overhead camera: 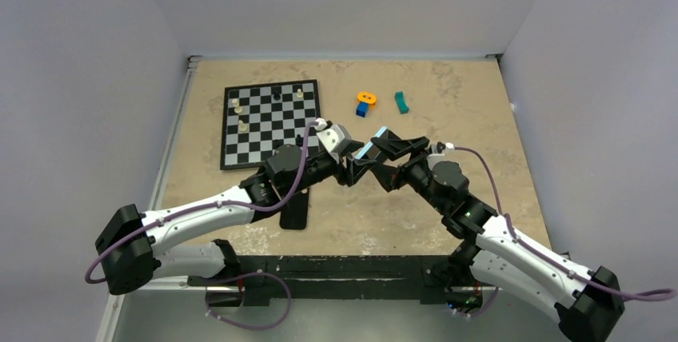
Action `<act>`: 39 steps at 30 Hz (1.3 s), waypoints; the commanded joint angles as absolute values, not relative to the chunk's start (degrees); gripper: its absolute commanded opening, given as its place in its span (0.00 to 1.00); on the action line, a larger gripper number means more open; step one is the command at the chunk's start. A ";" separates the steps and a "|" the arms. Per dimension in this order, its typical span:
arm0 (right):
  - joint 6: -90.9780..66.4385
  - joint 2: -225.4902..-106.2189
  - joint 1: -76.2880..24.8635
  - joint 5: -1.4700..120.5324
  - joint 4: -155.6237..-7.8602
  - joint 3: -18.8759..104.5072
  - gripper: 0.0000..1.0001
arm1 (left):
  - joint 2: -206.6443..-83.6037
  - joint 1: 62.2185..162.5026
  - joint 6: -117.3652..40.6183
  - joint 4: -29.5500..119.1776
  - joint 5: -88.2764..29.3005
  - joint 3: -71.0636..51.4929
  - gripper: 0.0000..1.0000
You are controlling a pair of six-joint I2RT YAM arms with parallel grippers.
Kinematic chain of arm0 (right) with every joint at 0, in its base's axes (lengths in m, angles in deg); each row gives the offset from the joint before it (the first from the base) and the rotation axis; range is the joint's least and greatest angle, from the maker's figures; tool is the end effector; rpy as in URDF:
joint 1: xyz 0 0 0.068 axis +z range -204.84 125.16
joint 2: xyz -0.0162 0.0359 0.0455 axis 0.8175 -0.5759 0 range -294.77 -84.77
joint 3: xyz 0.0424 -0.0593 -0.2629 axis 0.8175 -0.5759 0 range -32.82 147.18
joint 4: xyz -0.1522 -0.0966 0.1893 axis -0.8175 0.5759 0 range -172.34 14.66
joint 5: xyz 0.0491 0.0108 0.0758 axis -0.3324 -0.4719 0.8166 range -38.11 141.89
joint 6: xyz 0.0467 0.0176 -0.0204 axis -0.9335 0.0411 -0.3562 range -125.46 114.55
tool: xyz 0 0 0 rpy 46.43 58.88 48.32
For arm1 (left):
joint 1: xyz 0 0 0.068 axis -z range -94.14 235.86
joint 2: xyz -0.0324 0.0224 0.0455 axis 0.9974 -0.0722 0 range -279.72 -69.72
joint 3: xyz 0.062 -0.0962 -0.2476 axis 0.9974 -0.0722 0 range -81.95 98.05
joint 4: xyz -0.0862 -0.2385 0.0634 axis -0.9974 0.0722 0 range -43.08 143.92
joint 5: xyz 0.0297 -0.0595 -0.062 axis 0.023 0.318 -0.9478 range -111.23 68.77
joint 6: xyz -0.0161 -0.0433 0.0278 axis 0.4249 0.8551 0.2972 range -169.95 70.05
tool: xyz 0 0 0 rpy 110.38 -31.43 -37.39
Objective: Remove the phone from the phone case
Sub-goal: Adjust the phone.
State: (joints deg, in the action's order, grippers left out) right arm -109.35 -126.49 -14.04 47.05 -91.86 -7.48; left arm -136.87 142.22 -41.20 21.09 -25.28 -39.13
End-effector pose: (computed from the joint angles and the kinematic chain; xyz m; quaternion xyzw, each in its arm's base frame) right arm 0.1410 0.1177 0.2646 0.4150 0.6223 0.6222 0.2312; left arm 0.1502 -0.2302 0.3134 0.3046 0.6278 -0.4060 0.5901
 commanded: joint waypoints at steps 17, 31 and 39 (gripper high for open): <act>-112.10 -121.90 -7.48 33.82 -99.12 -5.05 0.00 | -133.62 142.46 -42.66 18.98 -16.24 -40.14 0.05; -37.87 -118.53 -7.73 31.55 -47.35 17.94 0.98 | -136.54 141.22 -54.48 45.26 -43.52 -24.58 0.00; -21.35 -123.56 -7.71 57.75 -41.86 24.91 0.89 | -142.30 137.13 -59.61 62.26 -65.68 -15.37 0.00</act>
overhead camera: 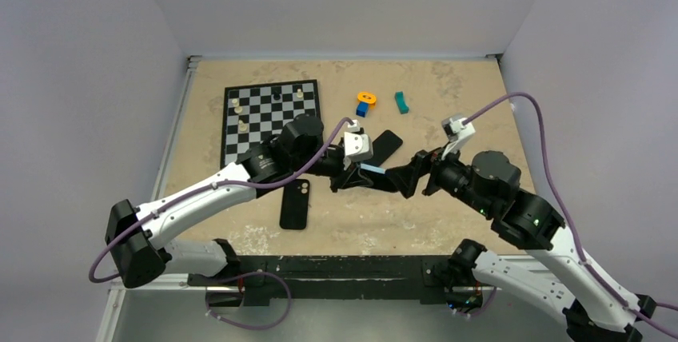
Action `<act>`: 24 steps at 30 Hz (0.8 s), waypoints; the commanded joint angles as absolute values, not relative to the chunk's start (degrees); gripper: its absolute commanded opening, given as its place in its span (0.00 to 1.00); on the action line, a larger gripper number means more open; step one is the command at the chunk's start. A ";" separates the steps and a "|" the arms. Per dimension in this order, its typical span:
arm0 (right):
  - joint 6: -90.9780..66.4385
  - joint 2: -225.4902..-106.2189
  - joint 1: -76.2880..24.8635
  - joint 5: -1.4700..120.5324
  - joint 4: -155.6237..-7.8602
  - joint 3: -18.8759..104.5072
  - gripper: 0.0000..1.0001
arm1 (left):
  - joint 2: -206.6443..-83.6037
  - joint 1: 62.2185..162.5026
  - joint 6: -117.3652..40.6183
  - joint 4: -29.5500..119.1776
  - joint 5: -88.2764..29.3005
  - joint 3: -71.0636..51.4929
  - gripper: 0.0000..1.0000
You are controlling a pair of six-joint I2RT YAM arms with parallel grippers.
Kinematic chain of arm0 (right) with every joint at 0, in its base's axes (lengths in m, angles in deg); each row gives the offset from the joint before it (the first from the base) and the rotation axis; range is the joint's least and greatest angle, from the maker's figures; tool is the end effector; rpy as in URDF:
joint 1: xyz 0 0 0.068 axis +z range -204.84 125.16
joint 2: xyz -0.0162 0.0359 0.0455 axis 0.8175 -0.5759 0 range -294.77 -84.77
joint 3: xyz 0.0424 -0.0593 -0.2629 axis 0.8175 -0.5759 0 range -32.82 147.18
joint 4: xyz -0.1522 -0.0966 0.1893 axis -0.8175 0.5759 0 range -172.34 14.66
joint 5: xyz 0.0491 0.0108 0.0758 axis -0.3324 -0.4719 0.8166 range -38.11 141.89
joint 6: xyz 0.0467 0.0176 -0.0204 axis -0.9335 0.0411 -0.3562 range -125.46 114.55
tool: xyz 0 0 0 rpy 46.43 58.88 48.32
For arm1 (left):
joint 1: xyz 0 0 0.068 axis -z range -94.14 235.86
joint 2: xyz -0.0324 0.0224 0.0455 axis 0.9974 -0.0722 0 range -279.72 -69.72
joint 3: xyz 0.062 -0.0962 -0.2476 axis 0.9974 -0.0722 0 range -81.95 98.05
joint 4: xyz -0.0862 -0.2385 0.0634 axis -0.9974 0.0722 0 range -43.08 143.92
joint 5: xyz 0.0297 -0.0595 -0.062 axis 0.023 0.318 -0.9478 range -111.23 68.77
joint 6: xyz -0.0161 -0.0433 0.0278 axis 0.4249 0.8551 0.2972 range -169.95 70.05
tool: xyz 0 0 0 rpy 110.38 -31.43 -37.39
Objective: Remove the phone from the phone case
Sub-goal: Adjust the phone.
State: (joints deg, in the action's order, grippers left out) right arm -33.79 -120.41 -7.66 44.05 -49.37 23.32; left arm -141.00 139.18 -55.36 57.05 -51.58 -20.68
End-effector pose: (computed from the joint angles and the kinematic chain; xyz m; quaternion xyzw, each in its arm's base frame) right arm 0.0856 0.0851 0.3857 -0.0851 0.7744 0.3404 0.5265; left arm 0.1560 -0.2395 0.3440 0.5186 0.6161 -0.4205 0.4179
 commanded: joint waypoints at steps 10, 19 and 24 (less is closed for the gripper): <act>-19.99 -126.37 -7.73 73.47 -50.14 22.65 0.61 | -143.89 135.11 -60.16 66.63 -76.83 -12.24 0.00; -19.98 -131.09 -7.73 77.05 -48.59 20.55 0.29 | -141.67 134.26 -60.58 66.86 -79.73 -12.44 0.00; -23.48 -129.45 -7.73 75.88 -55.39 18.44 0.00 | -139.86 133.86 -55.94 62.17 -75.59 -13.75 0.05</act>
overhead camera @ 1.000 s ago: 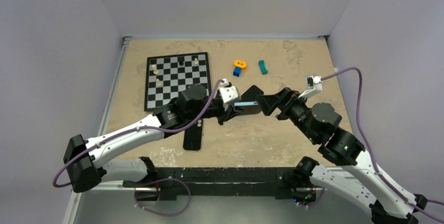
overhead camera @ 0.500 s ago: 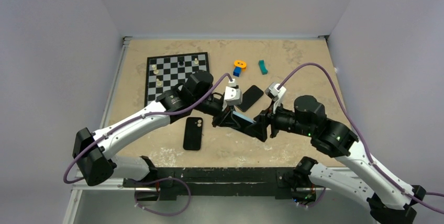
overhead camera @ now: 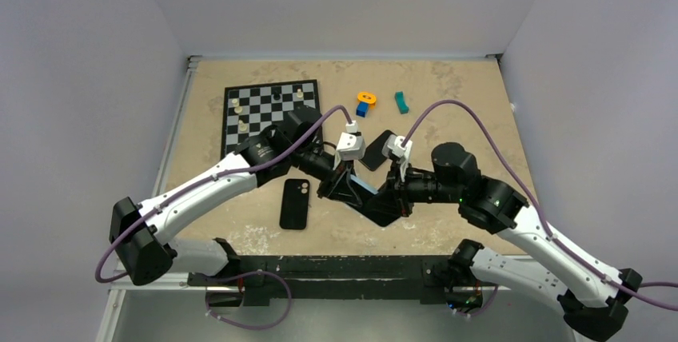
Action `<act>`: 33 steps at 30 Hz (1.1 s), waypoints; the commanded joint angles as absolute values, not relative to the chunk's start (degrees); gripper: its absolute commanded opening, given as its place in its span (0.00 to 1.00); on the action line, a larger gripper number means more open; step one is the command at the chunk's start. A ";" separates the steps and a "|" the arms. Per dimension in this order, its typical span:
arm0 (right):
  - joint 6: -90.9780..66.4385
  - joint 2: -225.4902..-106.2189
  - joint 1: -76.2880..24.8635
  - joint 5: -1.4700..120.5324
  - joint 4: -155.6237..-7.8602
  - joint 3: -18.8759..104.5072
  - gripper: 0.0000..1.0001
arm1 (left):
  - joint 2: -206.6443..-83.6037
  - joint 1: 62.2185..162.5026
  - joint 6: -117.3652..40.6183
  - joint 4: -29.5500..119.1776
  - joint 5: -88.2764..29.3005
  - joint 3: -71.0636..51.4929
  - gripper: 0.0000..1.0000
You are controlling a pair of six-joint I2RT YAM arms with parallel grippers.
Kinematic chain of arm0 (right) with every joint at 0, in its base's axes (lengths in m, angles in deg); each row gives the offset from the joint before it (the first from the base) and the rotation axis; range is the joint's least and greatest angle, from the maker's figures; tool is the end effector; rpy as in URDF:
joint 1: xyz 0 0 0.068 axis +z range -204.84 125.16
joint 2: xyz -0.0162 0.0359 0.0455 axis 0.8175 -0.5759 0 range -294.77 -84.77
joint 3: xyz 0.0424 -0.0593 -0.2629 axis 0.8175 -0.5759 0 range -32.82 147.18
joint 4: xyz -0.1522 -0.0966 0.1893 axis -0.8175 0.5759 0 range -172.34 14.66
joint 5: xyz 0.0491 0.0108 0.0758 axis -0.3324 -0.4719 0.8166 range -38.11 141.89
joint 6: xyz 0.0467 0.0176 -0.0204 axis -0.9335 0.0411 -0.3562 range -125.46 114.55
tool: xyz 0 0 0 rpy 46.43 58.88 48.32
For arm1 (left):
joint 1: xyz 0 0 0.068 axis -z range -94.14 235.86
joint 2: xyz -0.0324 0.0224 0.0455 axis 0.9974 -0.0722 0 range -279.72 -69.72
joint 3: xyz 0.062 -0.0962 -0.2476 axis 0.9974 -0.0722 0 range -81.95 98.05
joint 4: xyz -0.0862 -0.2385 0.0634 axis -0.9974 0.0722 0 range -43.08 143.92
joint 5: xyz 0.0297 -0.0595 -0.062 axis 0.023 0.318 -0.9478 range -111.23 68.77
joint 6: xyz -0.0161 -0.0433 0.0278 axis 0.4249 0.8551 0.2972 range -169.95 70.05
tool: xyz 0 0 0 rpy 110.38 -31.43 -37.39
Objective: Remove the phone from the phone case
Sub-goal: Adjust the phone.
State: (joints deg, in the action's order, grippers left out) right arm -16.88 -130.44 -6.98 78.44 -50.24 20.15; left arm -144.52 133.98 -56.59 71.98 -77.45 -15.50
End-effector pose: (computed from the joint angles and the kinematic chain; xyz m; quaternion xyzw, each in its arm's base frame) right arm 0.1003 0.1345 0.3486 -0.3738 0.7402 0.4275 0.3601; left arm 0.1650 -0.2284 0.3404 0.5555 0.5869 -0.5361 0.2441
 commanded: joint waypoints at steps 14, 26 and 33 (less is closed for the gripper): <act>-48.08 -120.40 -9.38 62.31 -91.54 3.76 0.00 | -123.92 130.67 -38.41 44.00 -21.79 -26.16 0.81; -59.37 -122.33 -14.79 69.58 -118.56 -6.51 0.00 | -130.46 126.18 -17.36 40.98 -44.25 -22.88 0.66; -61.24 -124.68 -15.84 71.12 -126.13 -8.03 0.00 | -133.97 126.17 -11.36 29.01 -56.78 -24.82 0.54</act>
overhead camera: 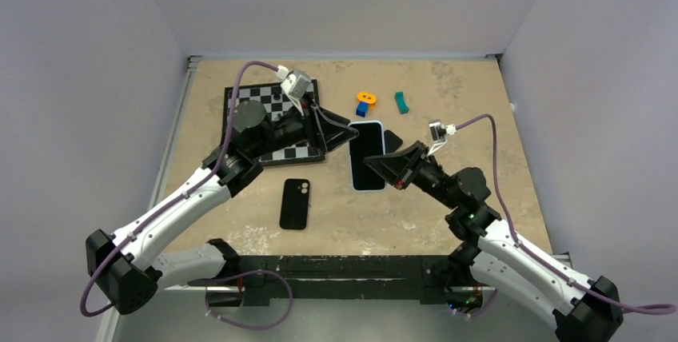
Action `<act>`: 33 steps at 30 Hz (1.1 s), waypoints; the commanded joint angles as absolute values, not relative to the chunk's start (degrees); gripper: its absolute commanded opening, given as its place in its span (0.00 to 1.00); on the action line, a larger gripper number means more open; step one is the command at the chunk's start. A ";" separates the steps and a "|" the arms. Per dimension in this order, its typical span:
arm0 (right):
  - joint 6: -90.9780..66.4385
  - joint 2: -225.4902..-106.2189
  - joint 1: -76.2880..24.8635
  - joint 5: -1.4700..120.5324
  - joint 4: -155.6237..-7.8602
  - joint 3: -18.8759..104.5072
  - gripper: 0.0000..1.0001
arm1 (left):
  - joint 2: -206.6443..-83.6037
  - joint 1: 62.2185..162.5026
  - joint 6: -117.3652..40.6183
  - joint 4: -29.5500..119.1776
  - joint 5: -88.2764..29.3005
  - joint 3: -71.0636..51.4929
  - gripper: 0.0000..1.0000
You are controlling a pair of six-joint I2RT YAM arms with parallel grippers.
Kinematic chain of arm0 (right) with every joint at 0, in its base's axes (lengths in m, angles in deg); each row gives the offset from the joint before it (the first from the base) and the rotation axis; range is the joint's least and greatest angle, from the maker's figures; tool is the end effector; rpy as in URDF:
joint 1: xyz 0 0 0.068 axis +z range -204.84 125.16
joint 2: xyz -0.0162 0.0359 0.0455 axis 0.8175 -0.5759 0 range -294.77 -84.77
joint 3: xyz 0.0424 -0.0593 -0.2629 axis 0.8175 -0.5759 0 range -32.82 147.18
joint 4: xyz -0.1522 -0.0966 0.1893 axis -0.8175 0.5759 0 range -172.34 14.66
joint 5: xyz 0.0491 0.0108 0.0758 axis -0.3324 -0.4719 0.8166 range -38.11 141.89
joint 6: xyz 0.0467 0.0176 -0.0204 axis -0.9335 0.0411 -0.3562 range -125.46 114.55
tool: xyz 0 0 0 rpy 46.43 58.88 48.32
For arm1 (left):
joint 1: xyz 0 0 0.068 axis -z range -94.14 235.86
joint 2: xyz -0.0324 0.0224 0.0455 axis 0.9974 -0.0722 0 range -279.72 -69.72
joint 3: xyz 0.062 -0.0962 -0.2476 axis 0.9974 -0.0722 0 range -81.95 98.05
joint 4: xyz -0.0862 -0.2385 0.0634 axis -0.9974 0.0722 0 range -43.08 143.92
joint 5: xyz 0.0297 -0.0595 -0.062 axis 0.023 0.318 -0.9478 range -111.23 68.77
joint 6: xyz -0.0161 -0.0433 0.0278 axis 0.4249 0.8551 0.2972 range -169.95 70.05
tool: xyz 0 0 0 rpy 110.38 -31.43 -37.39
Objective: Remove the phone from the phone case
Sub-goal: Adjust the phone.
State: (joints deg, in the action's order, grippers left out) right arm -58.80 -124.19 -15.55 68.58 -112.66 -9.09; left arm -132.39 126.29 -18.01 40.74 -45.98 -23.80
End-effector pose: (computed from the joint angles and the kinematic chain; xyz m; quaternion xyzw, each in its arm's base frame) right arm 0.1273 0.1173 0.3000 -0.0400 0.6143 0.6275 0.4767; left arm 0.1837 -0.1761 0.3916 0.2037 0.6674 -0.5342 0.4773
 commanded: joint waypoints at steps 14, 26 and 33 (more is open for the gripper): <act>-62.84 -130.17 -15.88 72.21 -135.89 -9.53 0.00 | -140.07 126.21 -4.95 22.66 -63.64 -23.81 0.24; -62.89 -132.17 -15.94 72.68 -137.58 -9.82 0.00 | -142.97 126.21 -3.62 22.47 -65.69 -22.81 0.22; -62.15 -132.19 -15.93 72.51 -134.76 -9.31 0.00 | -143.46 126.30 -4.01 23.05 -66.00 -22.37 0.05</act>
State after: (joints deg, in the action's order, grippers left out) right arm -62.10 -131.71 -16.51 72.40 -133.60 -10.91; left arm -142.25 124.91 -2.47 23.30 -64.34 -24.22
